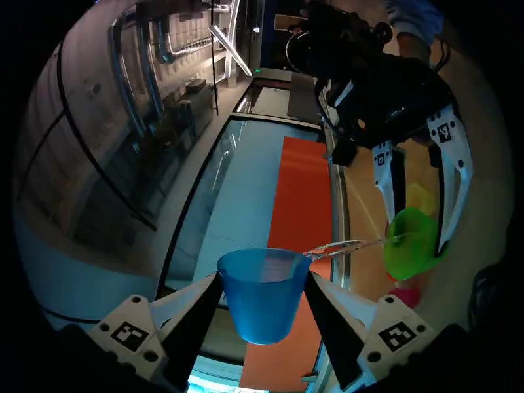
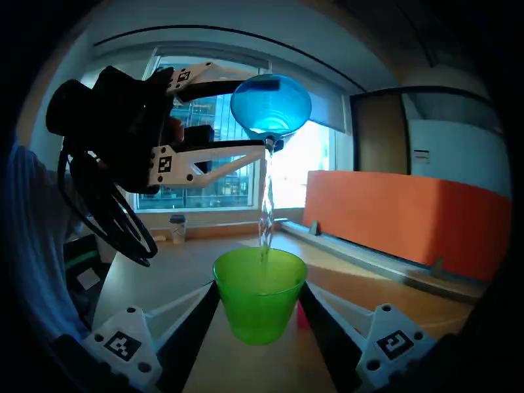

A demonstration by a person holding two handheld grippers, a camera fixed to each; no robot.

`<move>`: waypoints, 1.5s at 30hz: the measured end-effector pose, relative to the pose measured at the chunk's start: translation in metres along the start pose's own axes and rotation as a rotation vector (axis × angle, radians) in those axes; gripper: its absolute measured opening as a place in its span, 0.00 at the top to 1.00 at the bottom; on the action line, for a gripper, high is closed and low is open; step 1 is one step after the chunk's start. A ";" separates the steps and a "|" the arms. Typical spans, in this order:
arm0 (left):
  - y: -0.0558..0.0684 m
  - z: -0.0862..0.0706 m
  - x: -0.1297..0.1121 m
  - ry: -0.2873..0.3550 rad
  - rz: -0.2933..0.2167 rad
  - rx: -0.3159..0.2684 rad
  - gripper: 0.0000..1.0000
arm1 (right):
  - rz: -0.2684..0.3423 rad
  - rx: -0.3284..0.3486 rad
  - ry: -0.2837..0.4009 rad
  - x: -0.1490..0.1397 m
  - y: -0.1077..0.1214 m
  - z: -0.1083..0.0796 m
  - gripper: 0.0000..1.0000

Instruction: Pour water

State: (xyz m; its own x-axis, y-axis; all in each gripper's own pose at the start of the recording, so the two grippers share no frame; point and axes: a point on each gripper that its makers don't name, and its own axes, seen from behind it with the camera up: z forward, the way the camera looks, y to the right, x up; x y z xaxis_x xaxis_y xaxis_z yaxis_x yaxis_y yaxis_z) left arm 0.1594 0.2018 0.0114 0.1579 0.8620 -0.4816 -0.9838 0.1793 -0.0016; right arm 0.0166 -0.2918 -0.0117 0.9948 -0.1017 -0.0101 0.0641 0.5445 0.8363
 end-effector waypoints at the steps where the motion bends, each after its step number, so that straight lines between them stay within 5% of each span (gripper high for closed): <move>1: 0.000 0.000 0.000 0.000 0.007 0.001 0.14 | -0.001 -0.001 0.000 0.000 0.000 0.000 0.12; 18: -0.008 -0.003 0.008 0.011 0.109 0.010 0.14 | -0.006 -0.006 0.006 0.003 0.002 -0.002 0.12; 45: 0.002 -0.004 0.023 0.044 0.292 0.013 0.14 | -0.002 -0.017 0.019 0.006 0.005 -0.004 0.12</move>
State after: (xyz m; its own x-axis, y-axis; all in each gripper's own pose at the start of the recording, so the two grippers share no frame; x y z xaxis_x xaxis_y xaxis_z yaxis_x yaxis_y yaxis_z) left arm 0.1607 0.2198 -0.0029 -0.1358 0.8567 -0.4976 -0.9859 -0.0672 0.1535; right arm 0.0231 -0.2867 -0.0099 0.9959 -0.0874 -0.0222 0.0674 0.5587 0.8267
